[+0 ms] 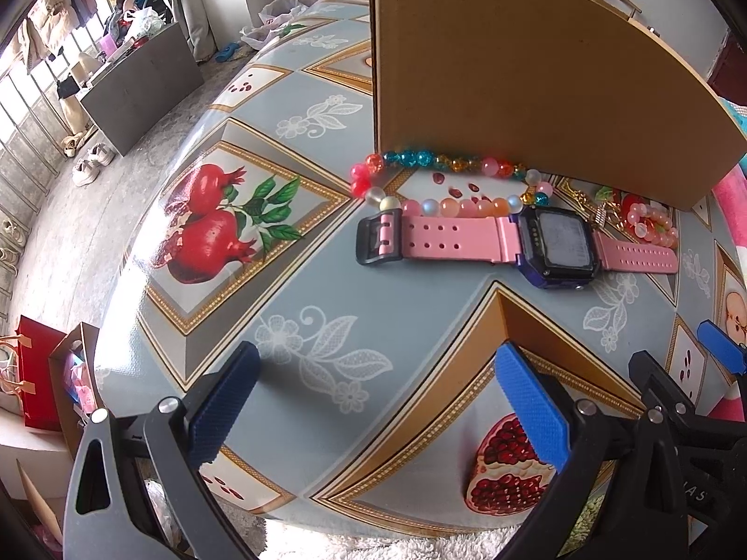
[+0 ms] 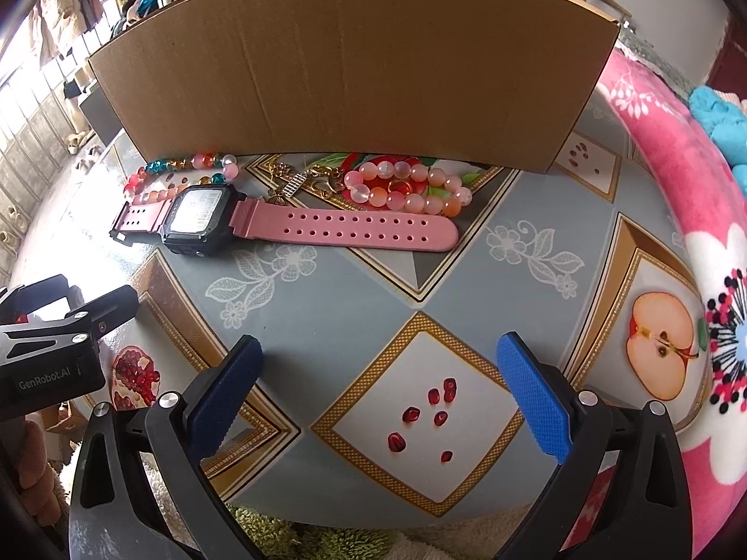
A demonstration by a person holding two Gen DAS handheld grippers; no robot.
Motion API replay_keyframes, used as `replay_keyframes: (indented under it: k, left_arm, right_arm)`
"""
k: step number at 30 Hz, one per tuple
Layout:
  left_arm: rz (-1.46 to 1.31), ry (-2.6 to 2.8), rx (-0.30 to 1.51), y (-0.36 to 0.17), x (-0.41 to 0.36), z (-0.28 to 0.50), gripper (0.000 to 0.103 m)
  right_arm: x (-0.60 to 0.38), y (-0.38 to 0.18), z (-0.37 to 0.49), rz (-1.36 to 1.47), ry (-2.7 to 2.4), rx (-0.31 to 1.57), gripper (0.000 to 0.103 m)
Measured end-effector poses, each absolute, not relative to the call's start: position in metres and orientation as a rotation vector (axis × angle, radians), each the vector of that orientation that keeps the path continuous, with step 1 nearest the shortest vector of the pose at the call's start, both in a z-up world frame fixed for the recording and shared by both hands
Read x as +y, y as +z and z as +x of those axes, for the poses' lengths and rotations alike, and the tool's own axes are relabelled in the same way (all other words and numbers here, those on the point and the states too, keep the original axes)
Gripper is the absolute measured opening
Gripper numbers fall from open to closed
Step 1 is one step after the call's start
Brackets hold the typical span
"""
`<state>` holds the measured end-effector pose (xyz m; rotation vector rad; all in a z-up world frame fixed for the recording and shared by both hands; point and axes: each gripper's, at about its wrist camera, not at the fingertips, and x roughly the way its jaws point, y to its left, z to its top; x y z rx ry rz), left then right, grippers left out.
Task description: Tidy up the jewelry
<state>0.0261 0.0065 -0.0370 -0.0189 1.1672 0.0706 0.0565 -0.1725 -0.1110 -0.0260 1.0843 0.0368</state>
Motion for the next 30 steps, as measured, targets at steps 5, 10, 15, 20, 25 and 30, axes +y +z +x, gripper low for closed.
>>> replay_keyframes:
  k: [5, 10, 15, 20, 25, 30]
  left_arm:
    - [-0.005, 0.056, 1.148, -0.037, 0.005, 0.023, 0.099]
    - [0.022, 0.008, 1.123, -0.037, 0.006, 0.022, 0.099]
    - [0.031, -0.013, 1.061, -0.032, 0.011, 0.016, 0.099]
    - [0.017, 0.002, 0.954, -0.021, 0.022, 0.008, 0.090]
    - [-0.014, -0.025, 0.909, -0.019, 0.033, 0.012, 0.074]
    - [-0.015, -0.063, 0.911, -0.023, 0.040, 0.018, 0.058]
  right_arm:
    - [-0.173, -0.111, 0.056, -0.029, 0.043, 1.078, 0.096]
    - [-0.179, -0.106, 0.053, -0.050, 0.138, 1.063, 0.096]
    - [-0.181, -0.085, 0.048, -0.086, 0.267, 0.947, 0.096]
    - [-0.162, -0.071, 0.057, -0.178, 0.446, 0.885, 0.090]
    - [-0.132, -0.074, 0.080, -0.269, 0.628, 0.881, 0.080]
    - [-0.111, -0.085, 0.096, -0.384, 0.704, 0.895, 0.072]
